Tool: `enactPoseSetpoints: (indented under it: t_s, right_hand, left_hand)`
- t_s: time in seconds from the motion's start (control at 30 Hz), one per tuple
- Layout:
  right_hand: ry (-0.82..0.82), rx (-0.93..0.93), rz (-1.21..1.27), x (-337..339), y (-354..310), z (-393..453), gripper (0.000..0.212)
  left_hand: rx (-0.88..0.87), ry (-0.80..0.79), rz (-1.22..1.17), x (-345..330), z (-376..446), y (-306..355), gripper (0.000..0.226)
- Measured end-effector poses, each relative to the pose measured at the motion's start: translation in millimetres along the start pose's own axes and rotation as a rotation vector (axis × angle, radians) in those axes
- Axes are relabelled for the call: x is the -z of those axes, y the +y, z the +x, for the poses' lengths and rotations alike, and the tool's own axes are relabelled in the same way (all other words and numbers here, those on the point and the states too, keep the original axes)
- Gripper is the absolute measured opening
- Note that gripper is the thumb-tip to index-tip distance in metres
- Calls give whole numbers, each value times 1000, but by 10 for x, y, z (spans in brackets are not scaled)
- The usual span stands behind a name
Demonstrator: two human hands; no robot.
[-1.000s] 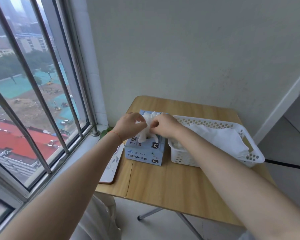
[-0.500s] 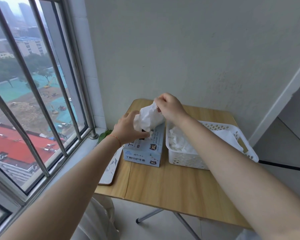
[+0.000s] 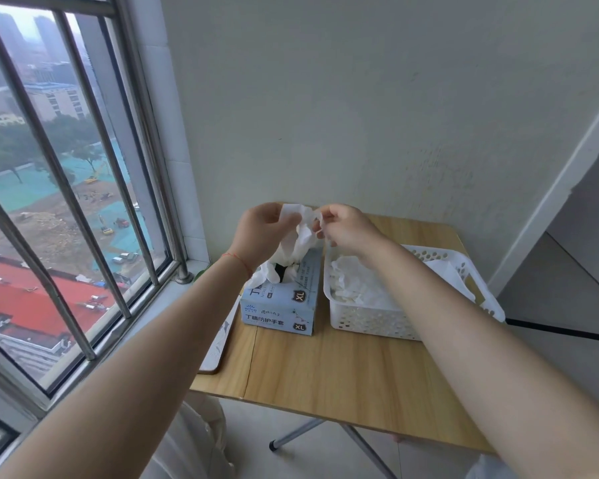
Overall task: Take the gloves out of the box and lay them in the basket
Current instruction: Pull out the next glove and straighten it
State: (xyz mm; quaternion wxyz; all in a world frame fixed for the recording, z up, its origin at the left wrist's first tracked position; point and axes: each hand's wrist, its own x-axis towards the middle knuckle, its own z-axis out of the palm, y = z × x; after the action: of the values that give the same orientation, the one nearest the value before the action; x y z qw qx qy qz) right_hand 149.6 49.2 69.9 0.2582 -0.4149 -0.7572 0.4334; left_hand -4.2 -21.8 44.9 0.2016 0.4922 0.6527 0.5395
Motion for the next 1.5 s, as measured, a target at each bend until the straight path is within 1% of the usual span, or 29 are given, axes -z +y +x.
enactPoseSetpoints:
  t_s: [0.07, 0.1, 0.13, 0.2, 0.3, 0.37, 0.4, 0.47, 0.53, 0.57, 0.6, 0.63, 0.67, 0.7, 0.73, 0.77, 0.87, 0.93, 1.03, 1.07, 1.13, 1.23, 1.27, 1.3, 1.37, 1.4, 1.43, 1.47, 1.5]
  right_hand:
    - [-170, -11, -75, 31, 67, -44, 28]
    - [-200, -17, -89, 46, 103, -55, 31]
    - [-192, -15, -104, 24, 124, -47, 30]
    - [-82, 17, -109, 20, 153, -33, 24]
    - [84, 43, 27, 58, 158, -10, 18]
    - [103, 54, 73, 84, 134, -16, 5]
    - [85, 67, 43, 88, 124, -24, 3]
    - [-16, 57, -65, 55, 103, -55, 17]
    - [-119, 44, -194, -26, 102, -82, 34]
    - [-115, 53, -238, -80, 111, -86, 32]
    - [-67, 70, -281, -119, 143, -55, 19]
    - [-1, 75, -309, -138, 138, -49, 1]
    - [60, 66, -317, -132, 157, -13, 18]
    - [98, 48, -314, -123, 177, 13, 26]
    - [115, 33, -291, -101, 191, 26, 29]
    - [126, 33, -287, -78, 202, 39, 28]
    - [160, 93, -222, -20, 140, 16, 30]
    - [211, 146, -112, 1, 88, 7, 31]
    - [309, 187, 10, 67, 23, 46, 25]
    - [326, 186, 28, 95, -1, 44, 24]
    - [322, 168, 55, 160, -49, 30, 27]
    - [233, 120, 102, 214, -79, -15, 23]
    - [194, 96, 100, 206, -81, -27, 21]
    - [144, 72, 105, 191, -79, -40, 21]
    - [23, 37, 138, 150, -41, -35, 26]
    - [-34, 27, 159, 120, -18, -30, 30]
    - [-77, 15, 178, 96, 2, -36, 28]
    - [-105, -7, 192, 77, 19, -50, 23]
    - [-123, -35, 195, 66, 35, -64, 21]
  left_hand:
    - [23, -23, -100, -4, -8, 61, 33]
    - [35, -39, -151, -18, -8, 94, 33]
    - [45, -48, -199, -3, -20, 119, 30]
    - [68, -43, -257, -9, -33, 171, 25]
    - [132, 68, -257, -1, 5, 173, 20]
    - [182, 96, -204, 17, 38, 101, 15]
    - [206, 85, -157, 24, 37, 67, 14]
    - [245, 40, -163, 38, 13, 13, 14]
    - [276, -78, -353, 47, -41, 29, 19]
    - [280, -144, -463, 46, -68, 48, 23]
    - [272, -176, -518, 39, -78, 61, 26]
    - [260, -160, -511, 39, -73, 53, 26]
    - [244, -98, -440, 40, -59, 32, 24]
    - [222, -24, -320, 43, -30, -20, 21]
    - [181, 16, -197, 53, -7, -87, 19]
    - [136, 1, -70, 64, 10, -171, 18]
    - [17, -236, 348, 22, -27, -353, 17]
    - [29, -325, 442, -59, -67, -425, 15]
    - [33, -326, 603, -160, -105, -456, 12]
    - [42, -306, 601, -165, -111, -465, 10]
    - [49, -243, 499, -158, -122, -453, 9]
    - [-23, 11, 343, -130, -93, -345, 13]
    - [-21, 63, 221, -112, -98, -252, 18]
    - [7, 48, 45, -92, -106, -139, 25]
    - [78, -136, -265, -45, -111, 54, 38]
    - [81, -242, -300, -16, -122, 120, 39]
    - [75, -324, -283, -3, -132, 160, 36]
    - [85, -348, -242, -6, -142, 184, 32]
    - [129, -302, -200, -18, -146, 183, 28]
